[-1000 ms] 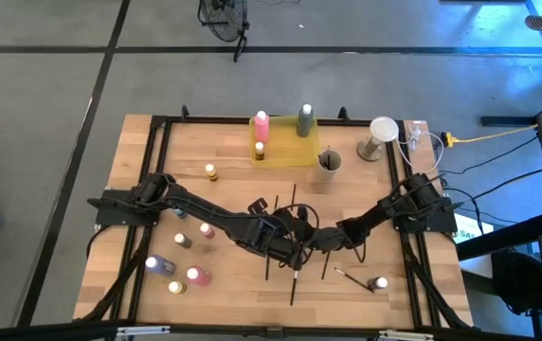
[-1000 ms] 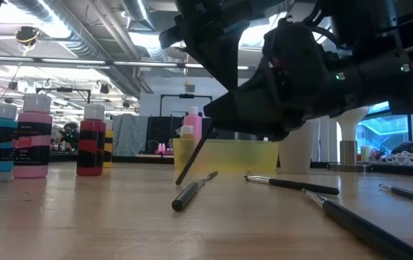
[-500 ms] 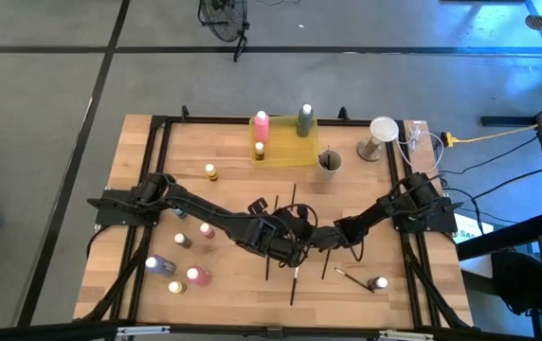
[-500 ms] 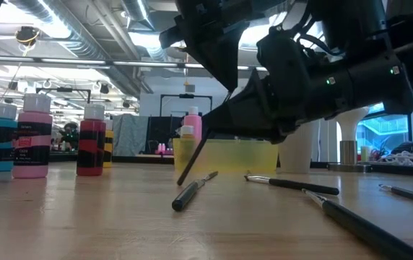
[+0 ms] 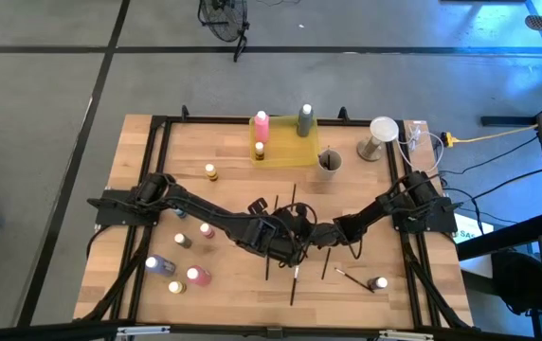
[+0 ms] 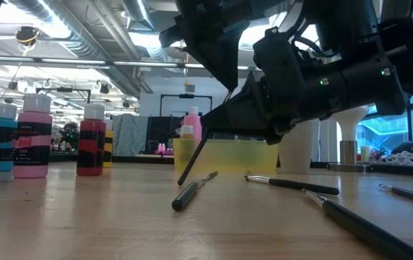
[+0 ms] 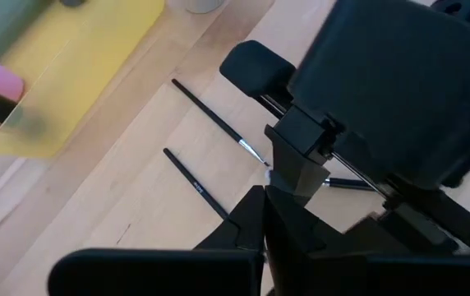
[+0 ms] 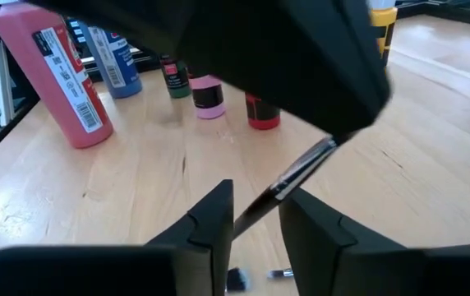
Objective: Pick & Place Paint Supplies
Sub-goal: Put the silver paint brush into the white cup, then put the small yellow paint bottle into the yellow bin
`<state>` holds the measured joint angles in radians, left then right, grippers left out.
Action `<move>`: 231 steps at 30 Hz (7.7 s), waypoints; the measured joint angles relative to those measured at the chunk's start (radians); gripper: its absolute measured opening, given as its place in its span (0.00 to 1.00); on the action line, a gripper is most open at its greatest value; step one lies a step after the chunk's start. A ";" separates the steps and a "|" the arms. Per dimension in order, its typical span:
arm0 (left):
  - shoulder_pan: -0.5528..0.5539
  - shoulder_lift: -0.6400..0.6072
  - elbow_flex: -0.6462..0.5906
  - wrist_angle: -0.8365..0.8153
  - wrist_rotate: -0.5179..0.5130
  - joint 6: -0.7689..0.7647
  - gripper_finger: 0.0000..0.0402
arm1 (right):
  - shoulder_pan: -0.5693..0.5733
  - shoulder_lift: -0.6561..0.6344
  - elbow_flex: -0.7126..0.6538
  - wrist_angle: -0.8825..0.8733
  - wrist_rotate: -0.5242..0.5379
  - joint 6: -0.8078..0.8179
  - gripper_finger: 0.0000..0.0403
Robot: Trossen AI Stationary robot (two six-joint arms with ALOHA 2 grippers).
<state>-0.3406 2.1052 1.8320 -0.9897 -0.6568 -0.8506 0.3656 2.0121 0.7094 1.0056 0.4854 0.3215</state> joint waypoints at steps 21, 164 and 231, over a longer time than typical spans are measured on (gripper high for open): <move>0.000 0.000 0.001 0.008 0.017 0.008 0.00 | -0.014 0.000 0.000 0.001 -0.053 -0.019 0.04; 0.094 -0.700 0.330 -0.581 0.339 0.733 0.25 | -0.739 -0.819 0.201 -1.687 -0.419 -0.195 0.43; 0.028 -0.634 -0.097 -0.447 0.421 0.587 0.45 | -0.517 -0.889 0.351 -1.782 -0.820 -0.165 0.89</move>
<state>-0.3130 1.4715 1.7347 -1.4371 -0.2363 -0.2639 -0.1514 1.1233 1.0599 -0.7759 -0.3347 0.1566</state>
